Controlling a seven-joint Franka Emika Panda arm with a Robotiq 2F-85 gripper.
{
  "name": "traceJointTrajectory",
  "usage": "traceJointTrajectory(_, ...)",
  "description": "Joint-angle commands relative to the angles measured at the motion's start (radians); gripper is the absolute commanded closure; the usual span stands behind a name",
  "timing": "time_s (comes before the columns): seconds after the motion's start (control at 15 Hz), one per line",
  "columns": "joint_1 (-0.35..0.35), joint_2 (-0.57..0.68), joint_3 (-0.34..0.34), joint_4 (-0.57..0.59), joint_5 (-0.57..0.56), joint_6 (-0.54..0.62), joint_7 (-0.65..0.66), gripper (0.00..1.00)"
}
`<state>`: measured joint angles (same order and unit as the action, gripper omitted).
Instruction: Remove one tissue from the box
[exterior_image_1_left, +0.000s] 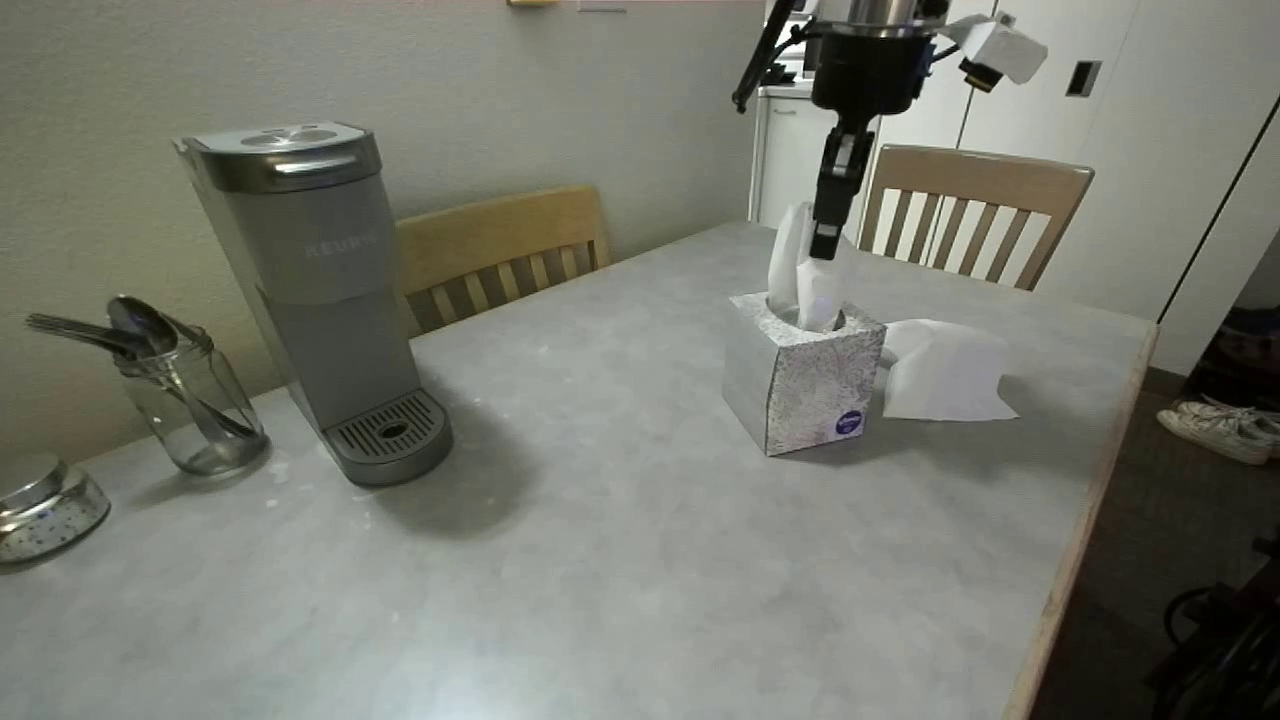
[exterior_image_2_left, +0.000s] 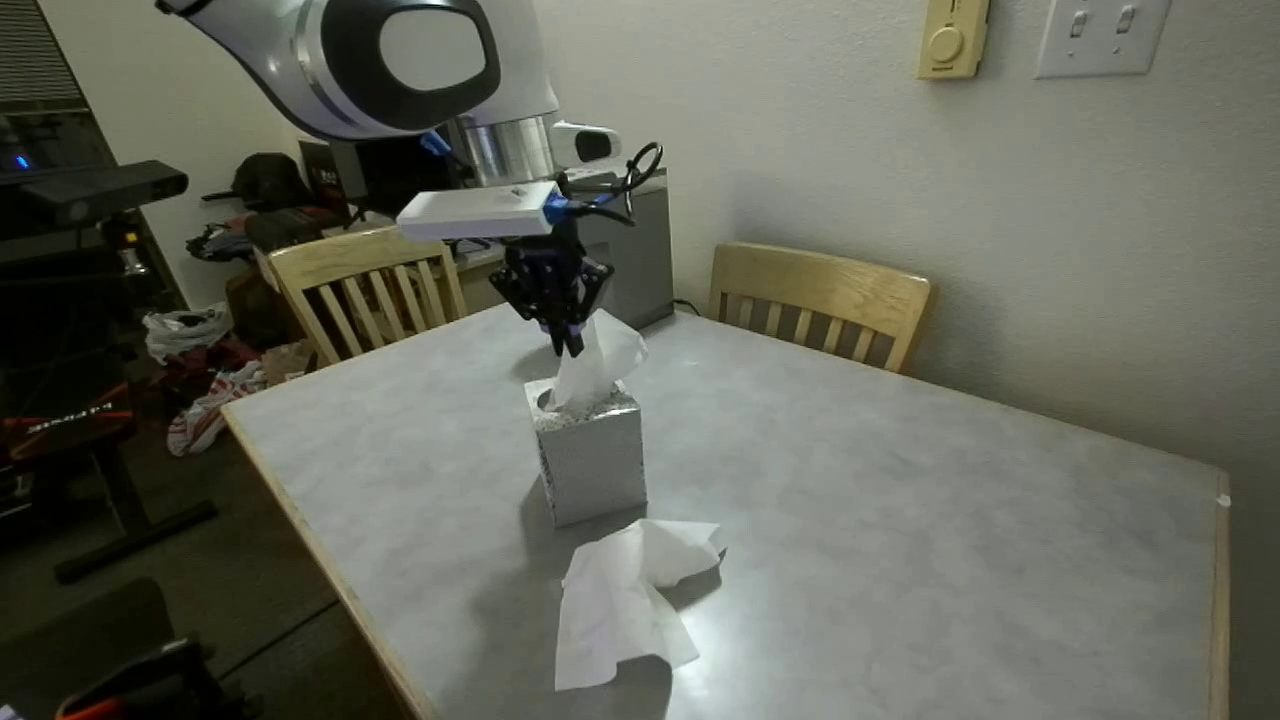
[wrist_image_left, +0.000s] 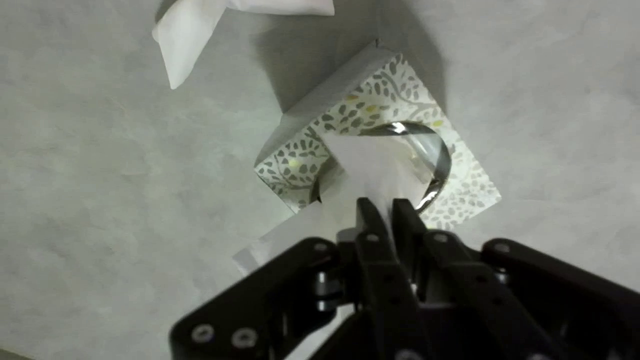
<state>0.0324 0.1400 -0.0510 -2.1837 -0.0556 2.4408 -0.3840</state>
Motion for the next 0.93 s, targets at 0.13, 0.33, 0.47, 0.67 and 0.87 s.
traceJointTrajectory(0.13, -0.024, -0.057, 0.023, 0.002, -0.007, -0.045, 0.004, 1.0)
traceJointTrajectory(0.33, -0.023, -0.095, 0.019, 0.011, -0.016, -0.054, 0.005, 1.0)
traceJointTrajectory(0.47, -0.023, -0.124, 0.015, 0.02, -0.031, -0.053, 0.008, 1.0)
traceJointTrajectory(0.67, -0.03, -0.156, 0.007, 0.042, -0.077, -0.041, 0.017, 1.0)
traceJointTrajectory(0.87, -0.042, -0.183, 0.0, 0.066, -0.131, -0.035, 0.032, 1.0)
